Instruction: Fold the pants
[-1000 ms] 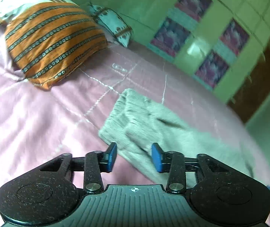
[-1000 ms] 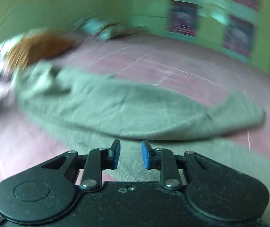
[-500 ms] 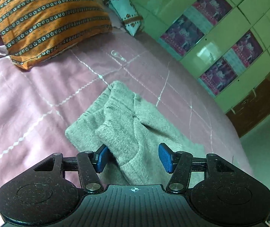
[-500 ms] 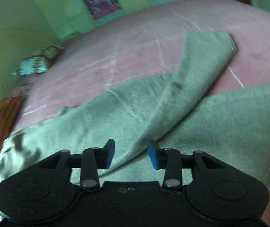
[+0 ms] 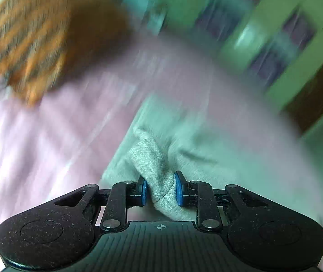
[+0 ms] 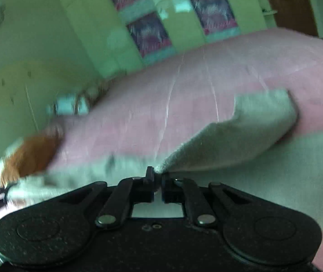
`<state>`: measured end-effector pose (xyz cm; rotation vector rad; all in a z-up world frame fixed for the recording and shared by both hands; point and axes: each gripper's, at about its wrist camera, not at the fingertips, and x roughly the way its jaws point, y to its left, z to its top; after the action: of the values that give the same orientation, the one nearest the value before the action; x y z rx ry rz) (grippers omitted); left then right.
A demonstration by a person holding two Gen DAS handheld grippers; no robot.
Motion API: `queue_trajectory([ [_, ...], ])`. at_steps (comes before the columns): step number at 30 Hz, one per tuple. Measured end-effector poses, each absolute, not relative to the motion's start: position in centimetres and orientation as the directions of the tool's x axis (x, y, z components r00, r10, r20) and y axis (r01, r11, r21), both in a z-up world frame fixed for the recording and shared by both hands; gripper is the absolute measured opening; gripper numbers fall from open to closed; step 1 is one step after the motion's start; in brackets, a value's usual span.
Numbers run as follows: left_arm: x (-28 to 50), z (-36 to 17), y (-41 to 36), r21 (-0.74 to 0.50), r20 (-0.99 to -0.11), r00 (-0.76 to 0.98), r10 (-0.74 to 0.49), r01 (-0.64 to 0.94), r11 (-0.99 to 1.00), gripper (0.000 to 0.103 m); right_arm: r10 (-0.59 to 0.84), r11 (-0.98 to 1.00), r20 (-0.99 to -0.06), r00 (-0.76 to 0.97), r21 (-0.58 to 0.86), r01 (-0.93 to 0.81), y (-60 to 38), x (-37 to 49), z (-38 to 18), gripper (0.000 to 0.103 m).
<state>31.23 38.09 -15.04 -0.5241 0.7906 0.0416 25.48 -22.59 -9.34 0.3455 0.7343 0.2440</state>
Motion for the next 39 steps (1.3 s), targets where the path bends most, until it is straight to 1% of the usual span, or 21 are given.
queue_trajectory([
  [1,30.8,-15.3,37.9,-0.435,-0.668,0.728,-0.154,-0.215,0.874,0.025,0.330,0.917,-0.688,0.646,0.397,-0.045,-22.7,26.3,-11.7,0.000],
  [2,30.5,-15.2,38.1,-0.457,-0.659,0.736,-0.156,-0.227,0.860,0.025,0.344,0.897,-0.705,0.621,0.442,0.005,-23.3,26.5,-13.4,0.000],
  [4,30.6,-15.0,38.2,-0.472,-0.654,0.740,-0.157,-0.237,0.849,0.025,0.351,0.886,-0.680,0.644,0.464,0.007,-23.8,26.0,-13.2,0.000],
  [6,31.0,-14.6,37.9,-0.453,-0.658,0.739,-0.147,-0.232,0.861,0.025,0.342,0.897,-0.686,0.643,0.443,-0.004,-23.9,26.0,-13.0,0.000],
  [8,31.3,-13.4,37.6,-0.462,-0.623,0.768,-0.150,-0.207,0.862,0.025,0.351,0.893,-0.677,0.647,0.450,-0.013,-24.1,26.2,-12.4,0.000],
  [11,31.0,-11.0,37.6,-0.481,-0.521,0.837,-0.163,-0.130,0.867,0.025,0.371,0.866,-0.598,0.710,0.498,-0.033,-24.0,25.4,-10.0,0.000],
  [14,29.9,-8.5,37.8,-0.500,-0.383,0.905,-0.186,-0.034,0.865,0.025,0.367,0.859,-0.483,0.795,0.504,-0.090,-23.9,24.4,-7.1,0.000],
  [15,29.8,-8.5,37.8,-0.486,-0.387,0.906,-0.173,-0.041,0.873,0.025,0.364,0.860,-0.463,0.808,0.500,-0.101,-24.0,24.1,-6.7,0.000],
  [16,30.2,-9.3,37.9,-0.456,-0.449,0.880,-0.154,-0.077,0.887,0.025,0.367,0.858,-0.458,0.809,0.502,-0.105,-24.0,24.0,-7.1,0.000],
  [17,31.1,-11.0,38.3,-0.411,-0.560,0.818,-0.129,-0.140,0.901,0.025,0.374,0.866,-0.500,0.781,0.490,-0.101,-23.9,24.4,-8.4,0.000],
  [18,31.9,-13.1,38.6,-0.373,-0.669,0.734,-0.115,-0.199,0.906,0.025,0.382,0.877,-0.562,0.733,0.471,-0.096,-23.4,25.0,-10.0,0.000],
  [19,31.9,-14.4,38.6,-0.366,-0.694,0.710,-0.122,-0.202,0.908,0.025,0.386,0.885,-0.628,0.676,0.460,-0.078,-23.2,25.6,-11.9,0.000],
  [20,31.4,-14.5,38.5,-0.371,-0.672,0.730,-0.122,-0.189,0.909,0.025,0.375,0.890,-0.655,0.656,0.452,-0.058,-23.0,25.7,-13.1,0.000],
  [22,30.9,-14.5,38.8,-0.410,-0.657,0.743,-0.128,-0.210,0.888,0.025,0.375,0.884,-0.639,0.672,0.466,-0.050,-23.1,25.5,-13.2,0.000],
  [30,31.0,-14.6,38.3,-0.368,-0.673,0.731,-0.109,-0.204,0.907,0.025,0.377,0.889,-0.646,0.664,0.453,-0.064,-23.1,25.6,-12.7,0.000],
  [31,31.2,-14.6,38.3,-0.367,-0.671,0.735,-0.102,-0.209,0.907,0.026,0.377,0.890,-0.652,0.658,0.453,-0.061,-23.2,25.0,-13.8,0.000],
  [33,30.5,-13.8,38.0,-0.374,-0.654,0.751,-0.090,-0.218,0.901,0.029,0.386,0.879,-0.651,0.654,0.476,-0.045,-23.4,25.0,-13.8,0.000],
  [34,30.0,-13.1,37.7,-0.373,-0.640,0.765,-0.076,-0.222,0.901,0.031,0.387,0.874,-0.647,0.657,0.485,-0.037,-23.8,24.9,-13.3,0.011],
  [36,28.6,-11.7,36.7,-0.324,-0.633,0.774,-0.010,-0.253,0.912,0.033,0.350,0.888,-0.631,0.693,0.458,-0.031,-24.6,24.2,-11.8,0.019],
  [38,27.0,-10.3,35.1,-0.270,-0.627,0.776,0.070,-0.301,0.915,0.034,0.330,0.901,-0.608,0.722,0.432,-0.048,-25.5,23.4,-10.4,0.019],
  [39,26.5,-9.8,34.0,-0.257,-0.614,0.786,0.072,-0.284,0.924,0.035,0.313,0.909,-0.600,0.736,0.414,-0.049,-25.9,23.2,-9.8,0.019],
])
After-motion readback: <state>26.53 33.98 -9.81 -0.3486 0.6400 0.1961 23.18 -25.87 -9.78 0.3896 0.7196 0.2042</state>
